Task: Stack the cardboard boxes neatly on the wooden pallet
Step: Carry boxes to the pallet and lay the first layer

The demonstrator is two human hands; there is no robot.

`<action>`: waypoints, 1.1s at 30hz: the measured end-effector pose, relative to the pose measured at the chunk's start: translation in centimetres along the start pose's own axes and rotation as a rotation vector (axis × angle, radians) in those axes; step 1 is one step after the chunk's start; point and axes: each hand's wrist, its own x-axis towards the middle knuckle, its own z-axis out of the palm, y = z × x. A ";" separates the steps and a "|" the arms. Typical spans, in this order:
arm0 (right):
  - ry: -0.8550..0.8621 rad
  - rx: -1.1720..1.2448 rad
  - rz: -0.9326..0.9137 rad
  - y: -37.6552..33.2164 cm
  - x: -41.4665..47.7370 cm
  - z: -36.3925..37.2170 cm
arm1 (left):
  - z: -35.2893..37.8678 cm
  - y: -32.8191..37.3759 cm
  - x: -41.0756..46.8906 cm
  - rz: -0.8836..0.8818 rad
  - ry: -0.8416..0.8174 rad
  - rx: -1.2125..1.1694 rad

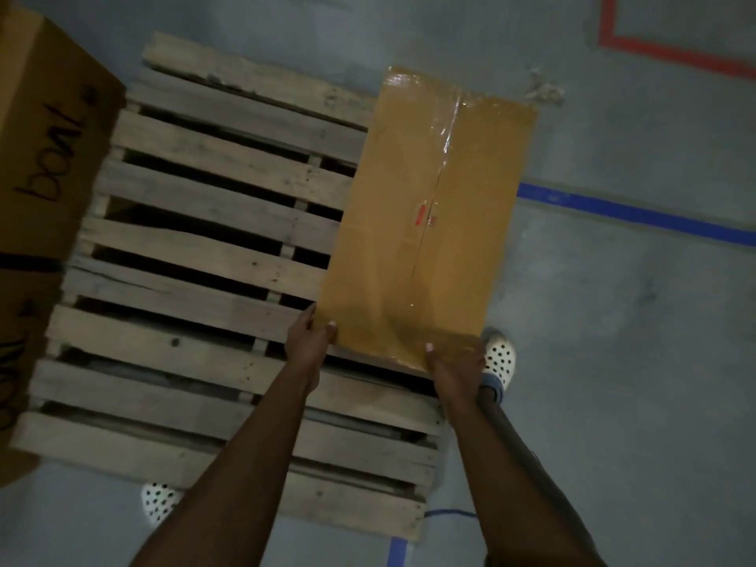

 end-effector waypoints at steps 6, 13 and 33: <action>0.040 -0.032 -0.053 0.3 0.5 0.2 | 0.0 0.2 0.3 0.057 -0.002 0.039; 0.080 0.015 -0.093 0.8 0.8 0.3 | -0.1 -0.3 -0.2 0.116 0.037 0.025; 0.049 0.119 -0.168 3.8 2.0 -0.5 | 0.0 -2.6 -1.8 0.337 0.146 0.013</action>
